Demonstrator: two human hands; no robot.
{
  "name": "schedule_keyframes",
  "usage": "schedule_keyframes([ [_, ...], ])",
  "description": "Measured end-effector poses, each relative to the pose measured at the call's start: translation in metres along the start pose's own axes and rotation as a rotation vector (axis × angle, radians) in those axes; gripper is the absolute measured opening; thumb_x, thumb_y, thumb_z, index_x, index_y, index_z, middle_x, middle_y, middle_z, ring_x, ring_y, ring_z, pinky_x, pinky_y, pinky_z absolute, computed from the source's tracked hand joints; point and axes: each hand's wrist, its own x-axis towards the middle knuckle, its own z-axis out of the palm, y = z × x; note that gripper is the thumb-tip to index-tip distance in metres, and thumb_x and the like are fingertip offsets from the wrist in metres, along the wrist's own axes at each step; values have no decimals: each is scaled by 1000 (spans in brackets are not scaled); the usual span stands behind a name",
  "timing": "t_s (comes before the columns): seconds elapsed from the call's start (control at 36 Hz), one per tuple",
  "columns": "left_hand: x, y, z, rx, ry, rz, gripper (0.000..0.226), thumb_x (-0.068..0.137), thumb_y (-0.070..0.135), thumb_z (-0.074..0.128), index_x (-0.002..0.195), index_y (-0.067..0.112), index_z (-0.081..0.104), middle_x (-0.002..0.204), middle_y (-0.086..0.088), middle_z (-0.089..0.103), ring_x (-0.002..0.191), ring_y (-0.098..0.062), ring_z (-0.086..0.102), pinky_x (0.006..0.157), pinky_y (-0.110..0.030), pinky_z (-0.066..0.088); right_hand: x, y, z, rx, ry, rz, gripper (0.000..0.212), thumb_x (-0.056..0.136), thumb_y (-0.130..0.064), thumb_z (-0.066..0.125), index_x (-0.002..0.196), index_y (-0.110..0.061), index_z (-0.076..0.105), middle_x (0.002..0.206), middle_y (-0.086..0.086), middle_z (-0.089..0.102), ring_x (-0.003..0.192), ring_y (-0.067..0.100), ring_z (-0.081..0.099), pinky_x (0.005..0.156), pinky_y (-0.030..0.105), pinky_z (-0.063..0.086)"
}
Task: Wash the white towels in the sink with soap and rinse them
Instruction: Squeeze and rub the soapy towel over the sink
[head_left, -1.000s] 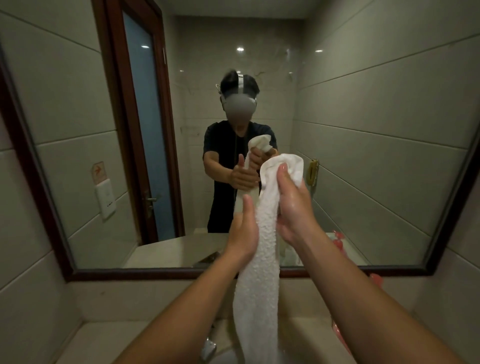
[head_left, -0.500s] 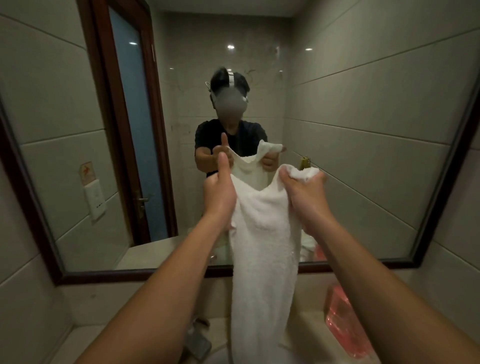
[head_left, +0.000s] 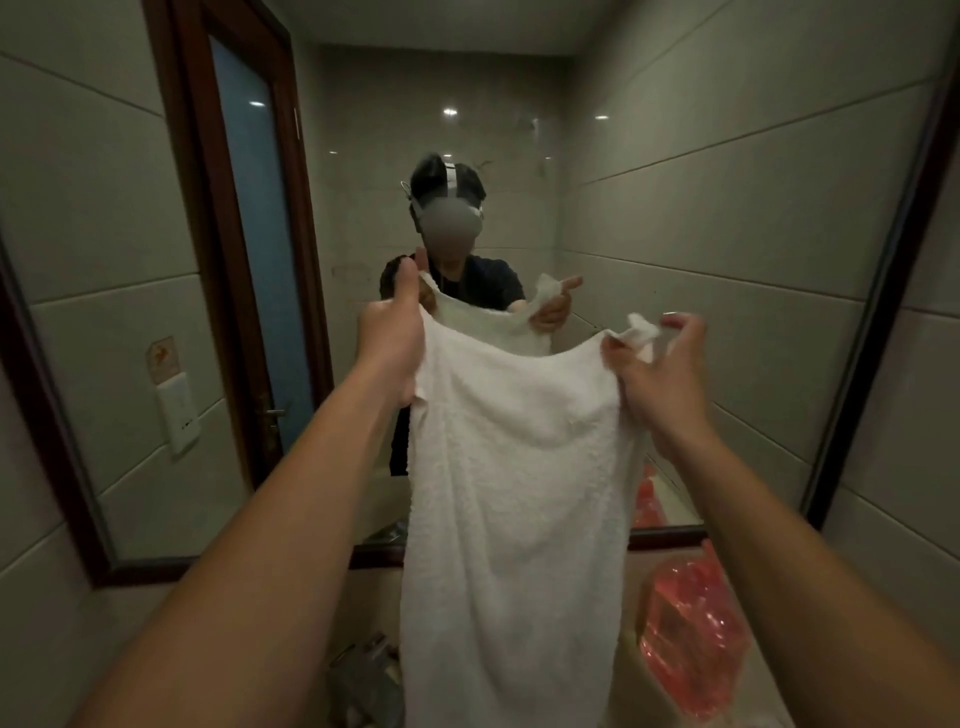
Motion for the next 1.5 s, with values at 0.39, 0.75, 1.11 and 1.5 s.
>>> schedule_keyframes([
  [0.39, -25, -22, 51, -100, -380, -230, 85, 109, 66, 26, 142, -7, 56, 130, -26, 69, 114, -34, 72, 90, -38, 60, -49, -29, 58, 509, -443, 376, 47, 103, -59, 57, 115, -18, 75, 103, 8, 82, 101, 27, 78, 96, 46, 60],
  [0.75, -15, -32, 29, 369, -318, 210, 74, 111, 61, 25, 90, 20, 83, 84, 8, 77, 90, -15, 67, 90, -38, 51, -56, -17, 40, 628, -513, 469, 42, 113, -39, 46, 126, -7, 70, 110, 15, 80, 99, 27, 79, 81, 37, 65],
  [1.11, -52, -137, 16, -40, -393, -56, 85, 76, 88, 20, 138, 39, 53, 131, 11, 65, 123, -11, 62, 114, -42, 47, -28, -26, 56, 909, -610, 598, 55, 111, -43, 48, 147, -2, 55, 131, 22, 72, 116, 38, 73, 97, 48, 61],
  [1.5, -27, -119, 28, -14, -192, -305, 121, 59, 112, 20, 136, 28, 63, 116, -1, 78, 104, -28, 76, 95, -51, 60, -58, 55, 65, 663, -814, 461, 96, 92, -89, 23, 161, -25, 42, 152, 12, 60, 140, 32, 58, 123, 58, 38],
])
